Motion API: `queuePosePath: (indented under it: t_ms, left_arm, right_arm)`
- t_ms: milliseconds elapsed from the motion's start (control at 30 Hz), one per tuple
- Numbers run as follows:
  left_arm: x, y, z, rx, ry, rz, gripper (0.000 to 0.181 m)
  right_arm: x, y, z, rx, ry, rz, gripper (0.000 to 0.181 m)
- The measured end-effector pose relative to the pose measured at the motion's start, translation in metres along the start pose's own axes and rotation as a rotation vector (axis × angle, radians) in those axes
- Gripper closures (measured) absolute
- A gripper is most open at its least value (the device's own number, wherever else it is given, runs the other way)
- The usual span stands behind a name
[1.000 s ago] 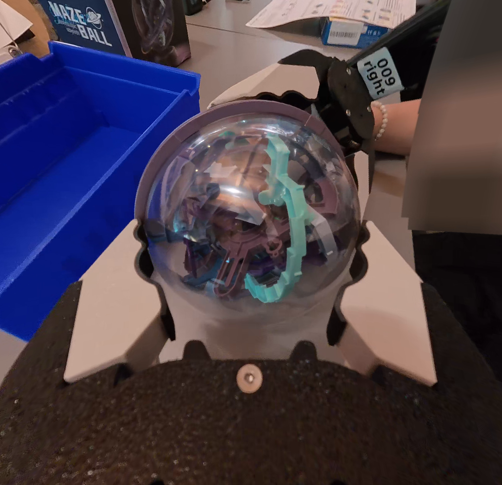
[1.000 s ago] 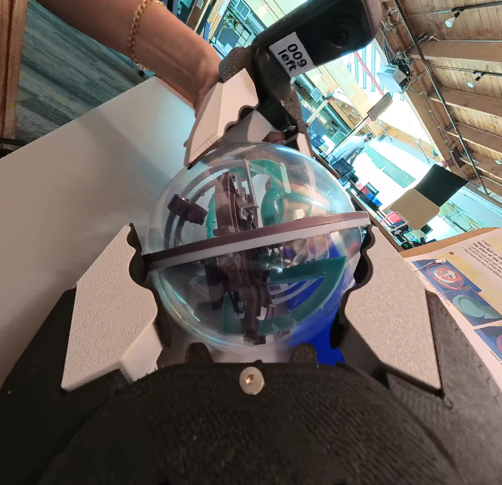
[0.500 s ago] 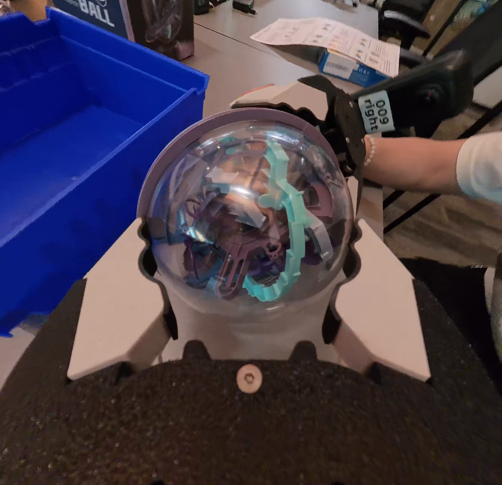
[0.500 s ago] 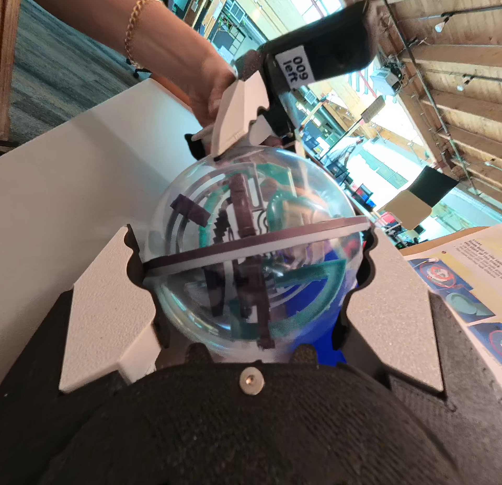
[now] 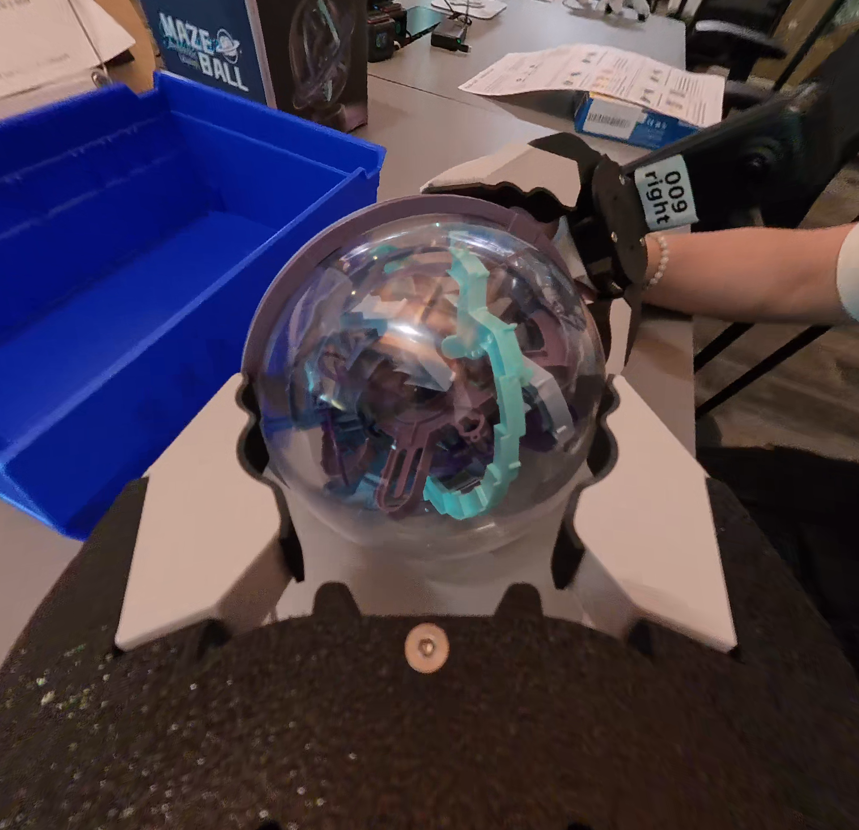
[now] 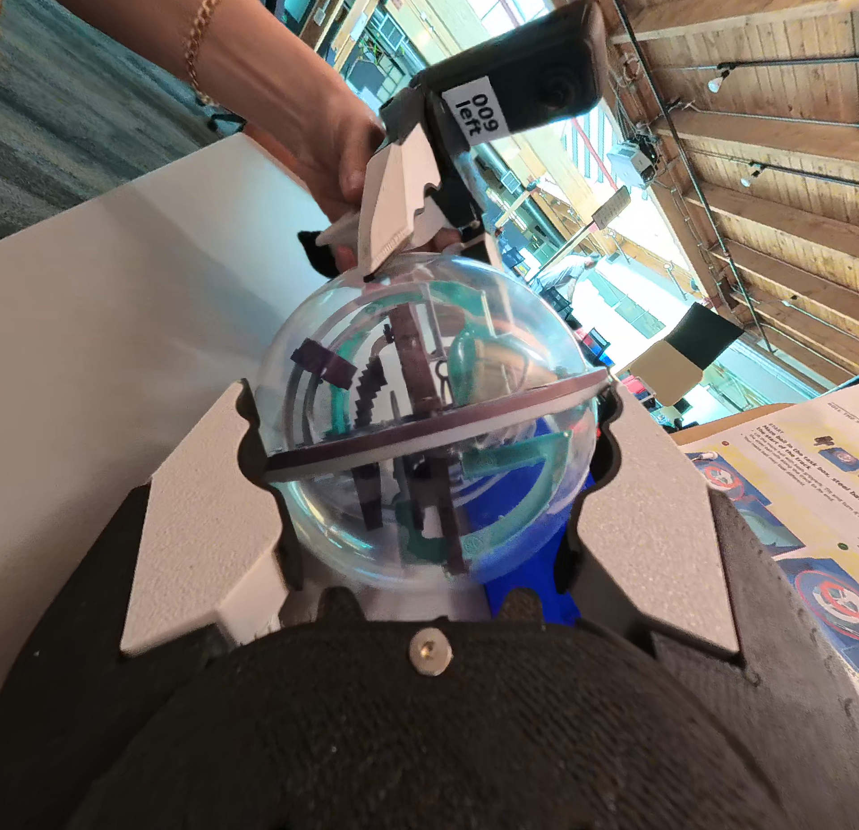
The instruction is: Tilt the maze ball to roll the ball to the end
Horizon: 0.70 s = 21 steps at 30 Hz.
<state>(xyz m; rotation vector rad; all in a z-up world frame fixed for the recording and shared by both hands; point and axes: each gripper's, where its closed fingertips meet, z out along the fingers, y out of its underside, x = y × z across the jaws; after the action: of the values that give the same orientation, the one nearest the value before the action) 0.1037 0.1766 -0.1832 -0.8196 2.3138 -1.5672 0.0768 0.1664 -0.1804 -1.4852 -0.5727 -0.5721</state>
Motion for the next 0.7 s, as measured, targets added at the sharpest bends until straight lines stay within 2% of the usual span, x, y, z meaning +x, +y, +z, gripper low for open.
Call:
queuePosePath:
  t_ms: [100, 300, 467, 700]
  left_arm:
    - [-0.003, -0.001, 0.001, -0.025, 0.015, 0.036, 0.045]
    - [-0.002, -0.002, 0.005, -0.004, 0.054, -0.063, 0.045]
    - [-0.002, -0.003, 0.004, 0.071, 0.043, -0.215, 0.045]
    - [-0.004, -0.007, 0.003, 0.151, 0.017, -0.263, 0.046]
  right_arm:
    - [0.001, 0.003, 0.002, -0.013, 0.015, -0.010, 0.038]
    - [-0.002, 0.012, 0.006, -0.056, 0.023, -0.046, 0.023]
    - [-0.003, 0.008, 0.004, 0.000, 0.009, 0.040, 0.024]
    - [-0.002, 0.005, 0.005, 0.066, 0.044, 0.114, 0.024]
